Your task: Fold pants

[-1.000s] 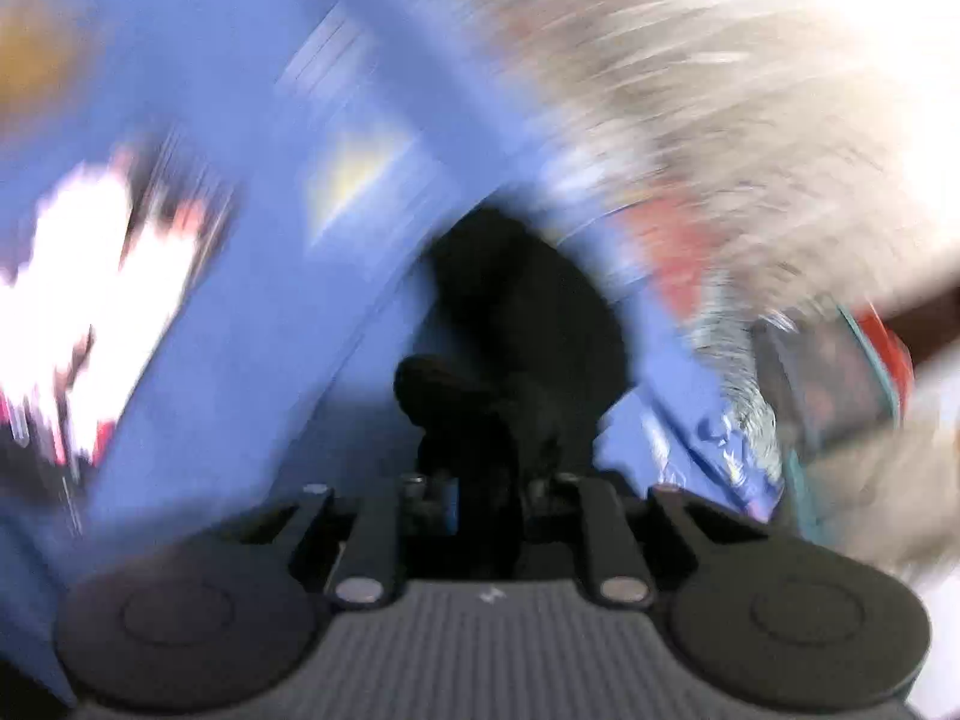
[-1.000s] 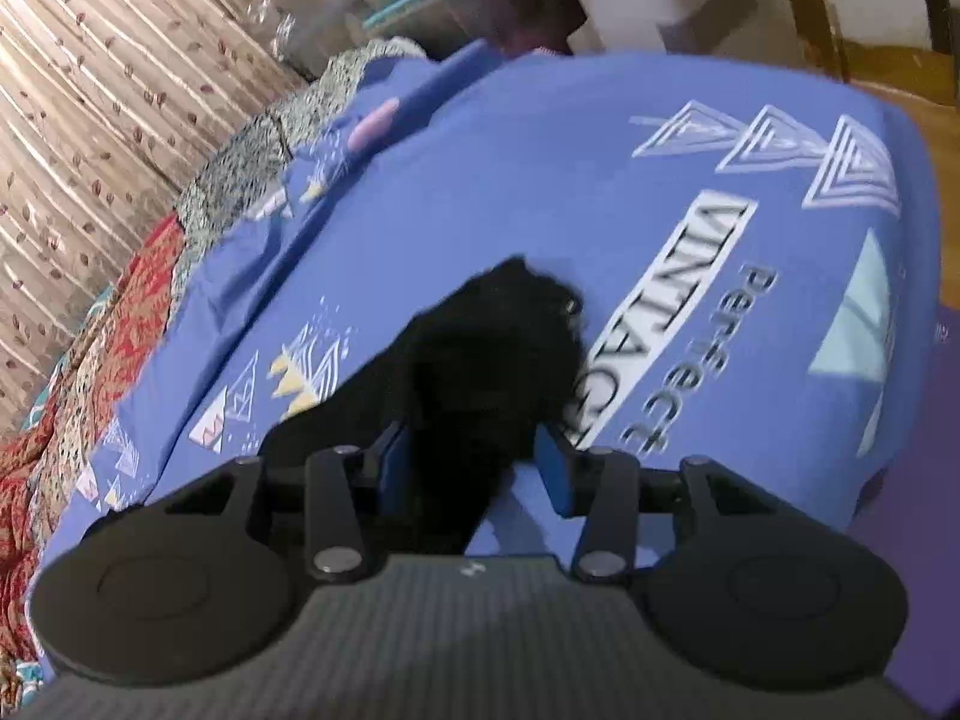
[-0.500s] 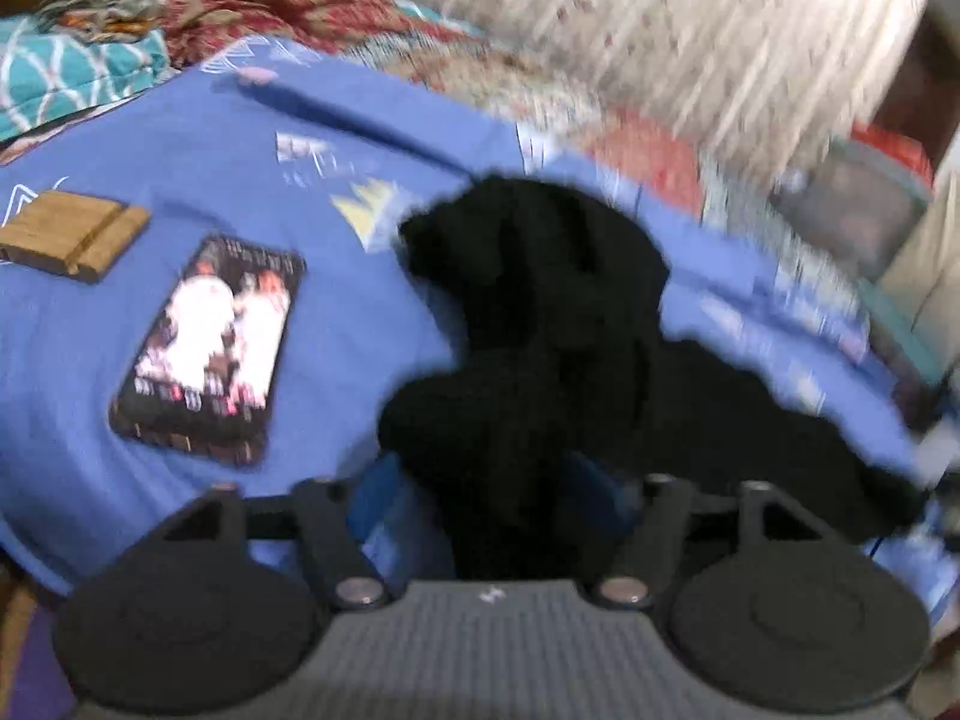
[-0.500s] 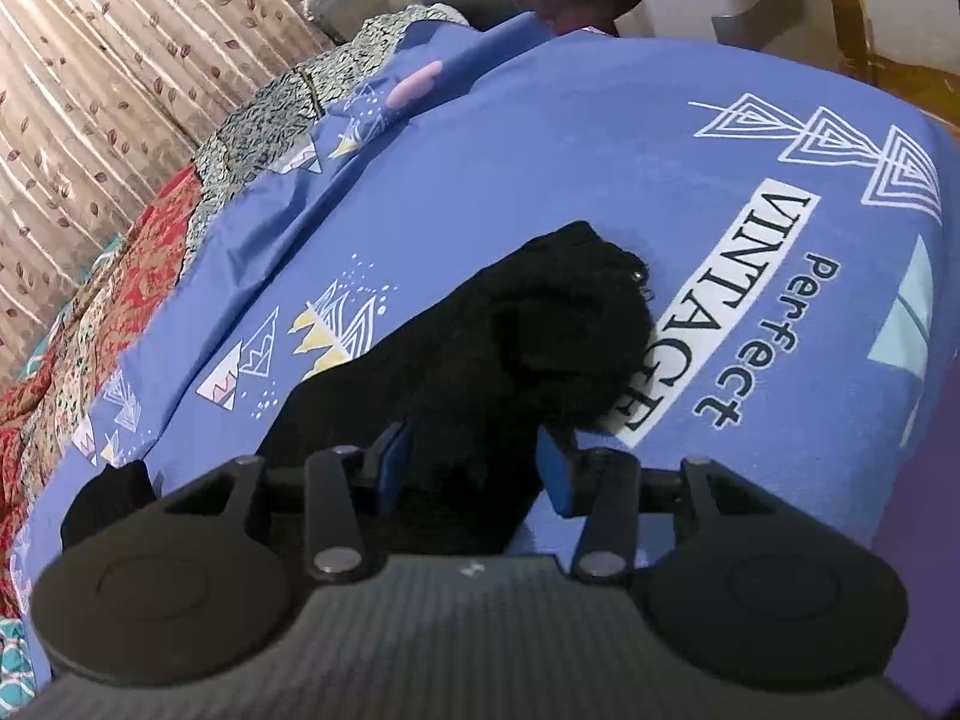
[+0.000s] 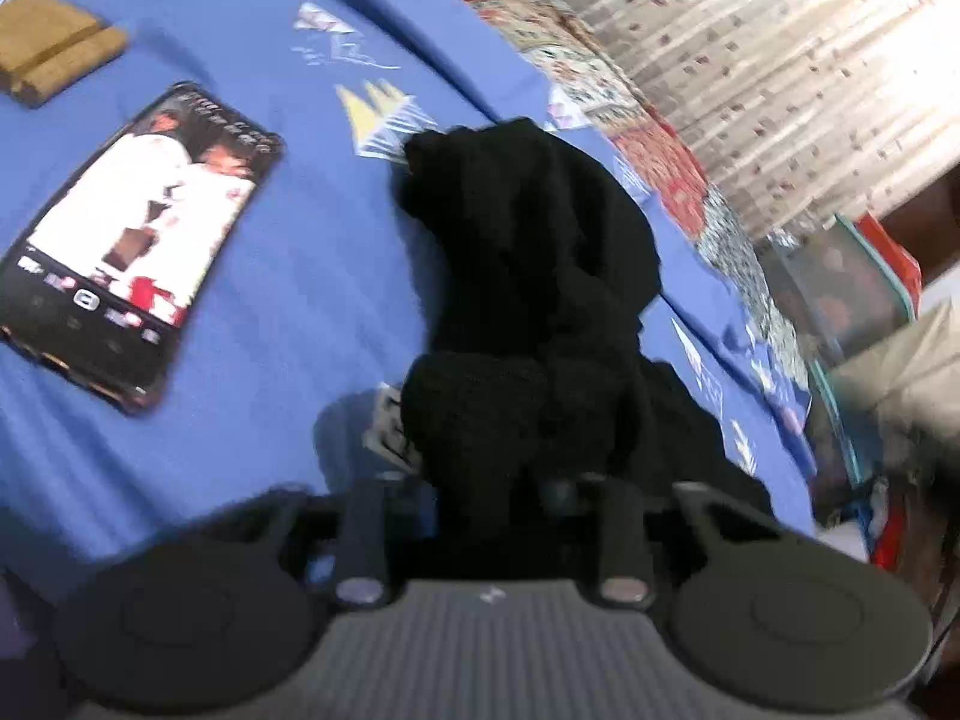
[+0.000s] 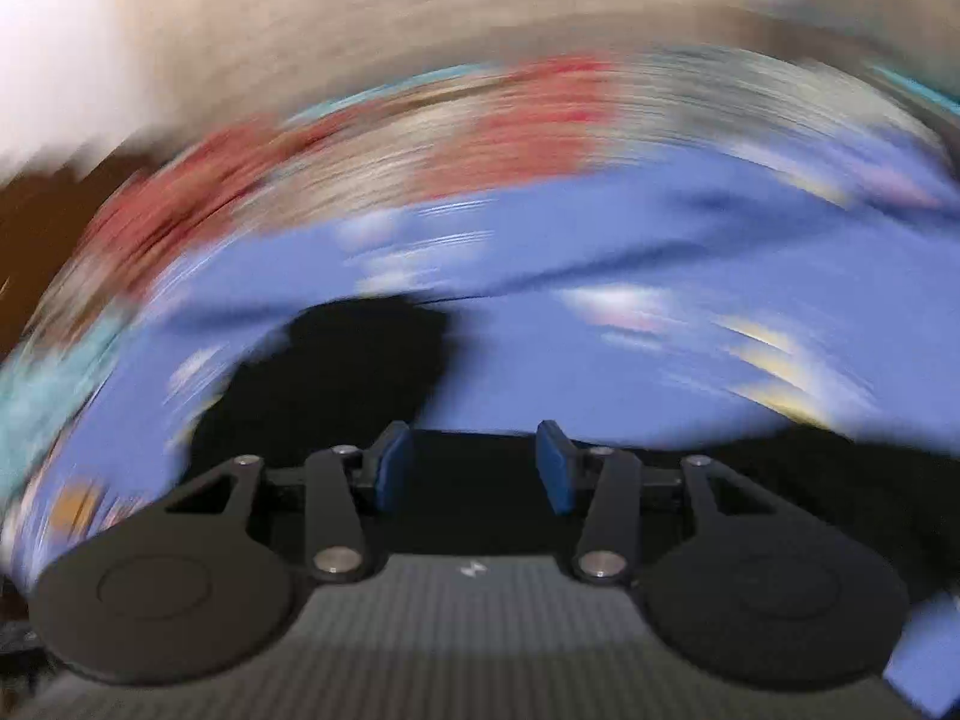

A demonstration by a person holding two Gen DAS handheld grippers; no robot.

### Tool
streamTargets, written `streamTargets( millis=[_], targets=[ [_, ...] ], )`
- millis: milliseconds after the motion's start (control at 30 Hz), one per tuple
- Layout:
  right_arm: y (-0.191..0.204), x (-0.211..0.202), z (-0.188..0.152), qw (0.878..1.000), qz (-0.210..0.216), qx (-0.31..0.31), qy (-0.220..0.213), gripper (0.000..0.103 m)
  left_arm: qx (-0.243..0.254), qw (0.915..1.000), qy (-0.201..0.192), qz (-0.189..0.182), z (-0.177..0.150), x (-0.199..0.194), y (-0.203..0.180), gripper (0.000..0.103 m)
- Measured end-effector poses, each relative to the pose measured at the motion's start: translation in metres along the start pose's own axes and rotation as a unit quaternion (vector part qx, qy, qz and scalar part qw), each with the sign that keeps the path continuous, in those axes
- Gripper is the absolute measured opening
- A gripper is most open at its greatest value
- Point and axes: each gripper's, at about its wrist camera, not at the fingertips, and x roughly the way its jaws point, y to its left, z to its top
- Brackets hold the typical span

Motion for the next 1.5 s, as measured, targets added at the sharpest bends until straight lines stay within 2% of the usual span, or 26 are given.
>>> streamTargets(
  millis=[67, 167, 267, 333, 367, 400, 433, 467, 533, 567, 600, 667, 700, 733, 767, 800, 833, 967, 1100, 1200, 1267, 1333, 1367, 1400, 1467, 1500],
  targets=[
    [0.066, 0.035, 0.011, 0.994, 0.059, -0.09, 0.031, 0.055, 0.059, 0.9978, -0.02, 0.021, -0.009, -0.005, -0.018, 0.02],
    [0.151, 0.09, 0.015, 0.971, 0.112, -0.198, 0.078, 0.065, 0.136, 0.9887, -0.045, 0.045, -0.024, -0.013, -0.043, 0.02],
    [0.207, 0.149, 0.003, 0.947, 0.103, -0.28, 0.121, 0.07, 0.173, 0.9821, -0.051, 0.054, -0.035, -0.014, -0.057, 0.02],
    [0.222, 0.188, -0.008, 0.934, 0.065, -0.318, 0.148, 0.07, 0.189, 0.9789, -0.054, 0.054, -0.038, -0.014, -0.061, 0.02],
    [0.223, 0.209, -0.017, 0.929, 0.035, -0.332, 0.162, 0.065, 0.195, 0.9777, -0.056, 0.053, -0.038, -0.014, -0.062, 0.02],
    [0.221, 0.223, -0.022, 0.924, 0.022, -0.338, 0.176, 0.042, 0.201, 0.9764, -0.058, 0.055, -0.038, -0.015, -0.062, 0.019],
    [0.213, 0.228, -0.022, 0.924, 0.027, -0.334, 0.182, 0.027, 0.204, 0.9755, -0.06, 0.058, -0.039, -0.014, -0.062, 0.019],
    [0.203, 0.226, -0.015, 0.933, 0.044, -0.309, 0.178, 0.018, 0.204, 0.975, -0.063, 0.06, -0.04, -0.015, -0.06, 0.019],
    [0.181, 0.209, 0.015, 0.961, 0.079, -0.217, 0.152, 0.014, 0.199, 0.9752, -0.076, 0.06, -0.038, -0.018, -0.056, 0.019],
    [0.158, 0.191, 0.036, 0.975, 0.117, -0.148, 0.118, 0.014, 0.196, 0.9747, -0.087, 0.064, -0.037, -0.019, -0.054, 0.019],
    [0.126, 0.17, 0.055, 0.981, 0.165, -0.065, 0.074, 0.014, 0.192, 0.9742, -0.099, 0.065, -0.035, -0.02, -0.053, 0.019],
    [0.065, 0.139, 0.069, 0.973, 0.223, 0.06, 0.0, 0.014, 0.181, 0.9754, -0.11, 0.061, -0.027, -0.019, -0.05, 0.019],
    [0.042, 0.135, 0.066, 0.974, 0.207, 0.088, -0.009, 0.032, 0.172, 0.9773, -0.102, 0.068, -0.024, -0.013, -0.049, 0.019],
    [0.027, 0.138, 0.061, 0.982, 0.162, 0.097, 0.01, 0.047, 0.166, 0.9789, -0.087, 0.081, -0.021, -0.005, -0.046, 0.019],
    [0.016, 0.146, 0.054, 0.99, 0.088, 0.096, 0.049, 0.059, 0.159, 0.9799, -0.066, 0.1, -0.019, 0.006, -0.043, 0.019],
    [0.008, 0.151, 0.044, 0.994, 0.004, 0.079, 0.078, 0.057, 0.153, 0.9802, -0.048, 0.116, -0.018, 0.015, -0.038, 0.019],
    [0.002, 0.149, 0.035, 0.995, -0.025, 0.062, 0.079, 0.057, 0.148, 0.9807, -0.04, 0.121, -0.019, 0.019, -0.034, 0.019],
    [0.005, 0.132, 0.017, 0.996, 0.006, 0.07, 0.051, 0.057, 0.156, 0.9797, -0.052, 0.116, -0.022, 0.016, -0.035, 0.022],
    [0.076, 0.135, 0.021, 0.996, 0.078, -0.006, 0.042, 0.058, 0.167, 0.9774, -0.051, 0.119, -0.027, 0.018, -0.034, 0.023],
    [0.121, 0.147, 0.013, 0.987, 0.118, -0.072, 0.08, 0.072, 0.167, 0.9776, -0.052, 0.117, -0.026, 0.018, -0.033, 0.023],
    [0.139, 0.175, 0.001, 0.982, 0.092, -0.105, 0.13, 0.073, 0.167, 0.9775, -0.054, 0.116, -0.028, 0.013, -0.035, 0.023],
    [0.143, 0.213, -0.015, 0.976, 0.044, -0.108, 0.183, 0.062, 0.173, 0.9762, -0.059, 0.118, -0.027, 0.008, -0.036, 0.022],
    [0.141, 0.23, -0.022, 0.974, 0.025, -0.104, 0.199, 0.038, 0.176, 0.9755, -0.06, 0.117, -0.026, 0.007, -0.036, 0.022],
    [0.136, 0.242, -0.026, 0.975, 0.019, -0.092, 0.201, 0.033, 0.177, 0.9751, -0.06, 0.119, -0.025, 0.005, -0.036, 0.022],
    [0.138, 0.24, -0.017, 0.98, 0.033, -0.06, 0.186, 0.017, 0.172, 0.9752, -0.069, 0.121, -0.021, 0.001, -0.032, 0.022],
    [0.142, 0.237, -0.005, 0.982, 0.065, -0.041, 0.173, 0.016, 0.169, 0.9745, -0.075, 0.127, -0.019, -0.001, -0.03, 0.023]
  ],
)
